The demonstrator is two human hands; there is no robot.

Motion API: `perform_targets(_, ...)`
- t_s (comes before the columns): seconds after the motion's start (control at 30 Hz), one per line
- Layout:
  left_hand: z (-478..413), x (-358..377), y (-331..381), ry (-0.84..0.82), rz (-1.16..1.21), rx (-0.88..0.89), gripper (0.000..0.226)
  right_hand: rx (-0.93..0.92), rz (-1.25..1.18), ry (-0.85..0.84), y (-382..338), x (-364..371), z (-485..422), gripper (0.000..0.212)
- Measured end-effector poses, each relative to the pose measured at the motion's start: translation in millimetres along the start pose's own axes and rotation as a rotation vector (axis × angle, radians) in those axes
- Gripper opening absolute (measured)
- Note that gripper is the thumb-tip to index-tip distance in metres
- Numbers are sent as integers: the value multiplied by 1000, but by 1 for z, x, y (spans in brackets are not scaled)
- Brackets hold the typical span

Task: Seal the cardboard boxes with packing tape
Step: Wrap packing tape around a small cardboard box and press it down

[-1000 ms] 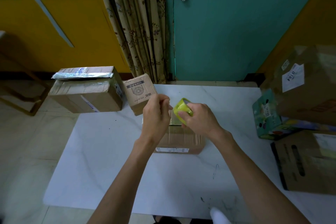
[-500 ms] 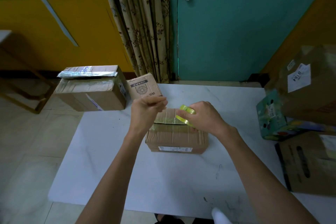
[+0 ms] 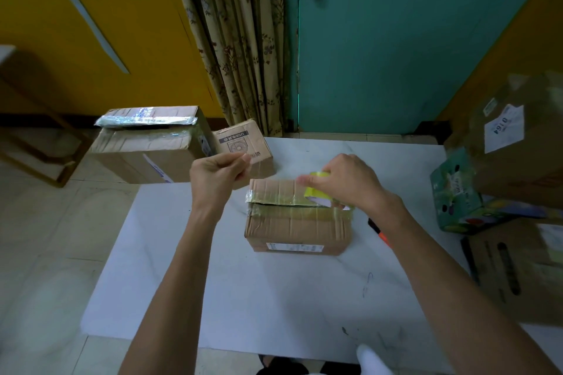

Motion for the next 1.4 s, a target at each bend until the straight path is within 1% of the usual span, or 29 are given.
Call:
perform_targets(0.1, -2, -4, -3, 21, 8, 1, 17, -89, 38, 56, -9, -9, -9, 71)
perform_targets(0.17, -6, -20, -10, 83, 28, -16, 19, -130, 92, 56, -7, -15, -15, 71)
perform_targets(0.27, -15, -64, -35, 185, 91, -116, 19, -105, 154, 69, 16, -23, -19, 70)
perform_targets(0.37, -17, -75, -61, 168, 67, -202, 17, -87, 149, 102, 31, -22, -23, 69)
perform_targets(0.47, -18, -66, -84, 202, 71, -289, 16, -88, 166, 85, 29, -10, -27, 69)
perform_targets(0.67, -25, -59, -135, 101, 128, -472, 21, -55, 264, 44, 35, 0, -27, 69)
perform_targets(1.03, -22, -26, -182, 114, 128, -598, 15, -47, 332, 31, 41, 15, -32, 69)
perform_targets(1.2, -8, 4, -190, 116, 119, -573, 21, -38, 322, 39, 43, 18, -31, 69)
perform_targets(1.27, -3, 18, -188, 127, 129, -540, 14, -35, 325, 41, 44, 18, -30, 68)
perform_targets(1.33, 1, 25, -183, 154, 141, -493, 9, -42, 325, 54, 44, 19, -31, 68)
perform_targets(1.4, 2, 28, -184, 126, 57, -405, 11, -45, 328, 66, 44, 19, -32, 67)
Point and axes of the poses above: each hand's wrist, its own z-axis away from the middle knuckle, its own x-axis out of the palm, y = z × x, the point moved 3 cm from there along -z, towards the middle knuckle, and after that the axes turned 6 degrees about -z, right-handed, at the moved point
